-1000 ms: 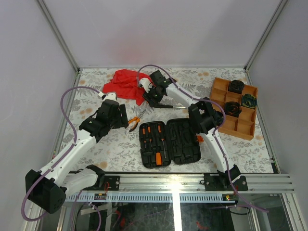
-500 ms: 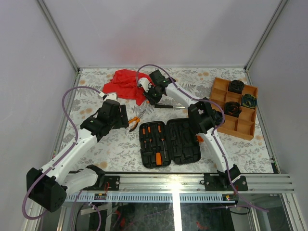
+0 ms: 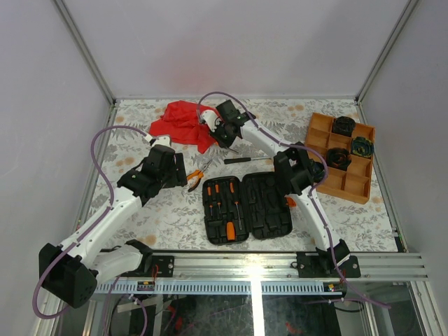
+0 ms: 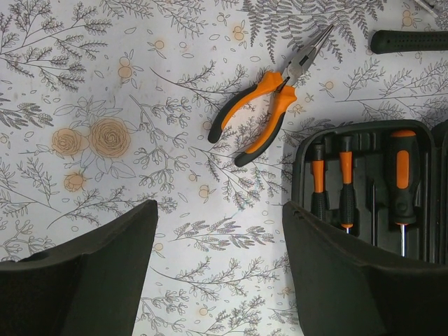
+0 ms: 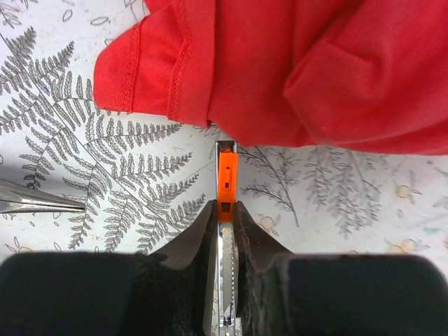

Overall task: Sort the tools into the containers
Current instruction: Pick up the utility knife at the center of the board.

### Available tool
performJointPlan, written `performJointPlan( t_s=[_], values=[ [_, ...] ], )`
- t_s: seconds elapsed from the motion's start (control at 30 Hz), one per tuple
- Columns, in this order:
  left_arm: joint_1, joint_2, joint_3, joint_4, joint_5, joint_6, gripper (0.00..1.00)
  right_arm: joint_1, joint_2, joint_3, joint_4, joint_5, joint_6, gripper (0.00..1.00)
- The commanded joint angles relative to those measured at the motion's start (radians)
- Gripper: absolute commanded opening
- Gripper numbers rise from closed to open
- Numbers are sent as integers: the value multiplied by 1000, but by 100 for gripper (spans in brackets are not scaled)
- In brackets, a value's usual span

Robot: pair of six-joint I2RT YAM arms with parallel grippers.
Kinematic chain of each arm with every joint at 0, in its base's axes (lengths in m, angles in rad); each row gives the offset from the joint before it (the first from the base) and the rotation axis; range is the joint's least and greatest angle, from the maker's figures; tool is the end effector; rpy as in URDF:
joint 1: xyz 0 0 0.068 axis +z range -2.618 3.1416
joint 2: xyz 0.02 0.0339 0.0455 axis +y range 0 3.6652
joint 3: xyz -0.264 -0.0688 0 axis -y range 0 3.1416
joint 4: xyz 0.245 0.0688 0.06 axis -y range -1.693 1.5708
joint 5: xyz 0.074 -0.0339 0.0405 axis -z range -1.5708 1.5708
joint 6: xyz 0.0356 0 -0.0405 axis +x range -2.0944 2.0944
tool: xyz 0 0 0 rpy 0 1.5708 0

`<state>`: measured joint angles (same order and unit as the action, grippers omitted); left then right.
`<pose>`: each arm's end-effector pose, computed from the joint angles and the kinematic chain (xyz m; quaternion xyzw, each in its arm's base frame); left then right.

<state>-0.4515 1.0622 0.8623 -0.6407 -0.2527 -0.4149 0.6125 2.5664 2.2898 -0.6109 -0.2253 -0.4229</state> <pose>0.1981 -0.0862 0.2734 -0.0280 0.9273 -0.0418 0.3709 0.4554 0.3297 0.1636 -0.4961 0.7949 0.1370 0.3214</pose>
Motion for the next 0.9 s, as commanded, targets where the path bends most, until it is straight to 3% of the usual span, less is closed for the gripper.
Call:
performJointPlan(
  t_s=[0.0, 0.37, 0.67, 0.87],
  values=[
    [4, -1, 20, 3, -23, 16, 71, 7, -166, 0, 79, 67, -17, 14],
    [5, -4, 20, 3, -21, 16, 70, 7, -351, -184, 121, 181, 58, 15],
    [5, -9, 18, 3, -21, 16, 71, 7, -648, -612, 305, 374, 369, 12],
    [5, -10, 17, 4, -10, 16, 71, 9, -828, -889, 315, 392, 587, 11]
  ],
)
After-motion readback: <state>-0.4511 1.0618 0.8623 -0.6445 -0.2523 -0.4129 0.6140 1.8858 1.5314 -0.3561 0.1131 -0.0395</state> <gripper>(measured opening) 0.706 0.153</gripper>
